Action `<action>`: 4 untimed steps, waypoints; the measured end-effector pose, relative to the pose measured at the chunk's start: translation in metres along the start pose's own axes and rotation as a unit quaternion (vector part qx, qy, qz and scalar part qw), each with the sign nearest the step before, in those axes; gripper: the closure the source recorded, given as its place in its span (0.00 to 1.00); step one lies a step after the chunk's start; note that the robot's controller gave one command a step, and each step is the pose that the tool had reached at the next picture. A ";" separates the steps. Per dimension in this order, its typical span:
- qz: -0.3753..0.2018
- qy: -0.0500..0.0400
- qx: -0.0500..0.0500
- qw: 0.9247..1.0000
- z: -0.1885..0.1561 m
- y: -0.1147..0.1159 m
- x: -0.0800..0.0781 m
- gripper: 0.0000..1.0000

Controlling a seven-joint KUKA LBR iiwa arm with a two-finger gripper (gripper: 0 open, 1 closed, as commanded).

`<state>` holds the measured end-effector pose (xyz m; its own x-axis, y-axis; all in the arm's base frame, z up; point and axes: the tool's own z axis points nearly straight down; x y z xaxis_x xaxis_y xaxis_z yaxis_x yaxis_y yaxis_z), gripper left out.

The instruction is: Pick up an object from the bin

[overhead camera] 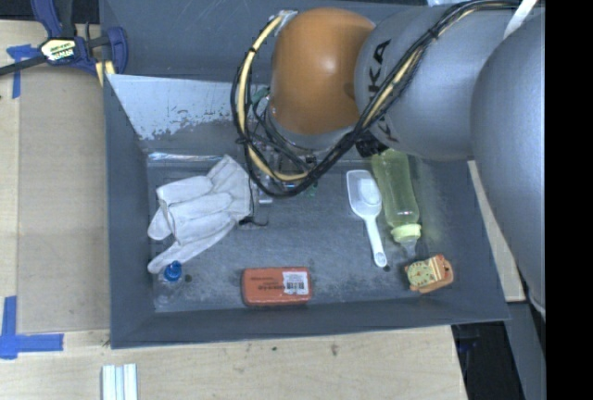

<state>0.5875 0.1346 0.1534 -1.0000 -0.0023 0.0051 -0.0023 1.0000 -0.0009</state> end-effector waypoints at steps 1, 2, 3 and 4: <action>0.002 -0.004 -0.001 1.000 -0.005 0.000 -0.002 1.00; 0.002 -0.004 -0.001 1.000 -0.005 0.000 -0.002 1.00; -0.017 -0.003 -0.001 1.000 -0.006 -0.006 0.002 1.00; 0.041 -0.005 -0.002 0.999 -0.020 0.023 0.005 0.00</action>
Offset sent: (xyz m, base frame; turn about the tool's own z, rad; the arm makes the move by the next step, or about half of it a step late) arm 0.0000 0.0000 0.0000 0.0000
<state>0.5827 0.1576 0.1734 -0.9968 0.0796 -0.0041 0.0796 0.9968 0.0022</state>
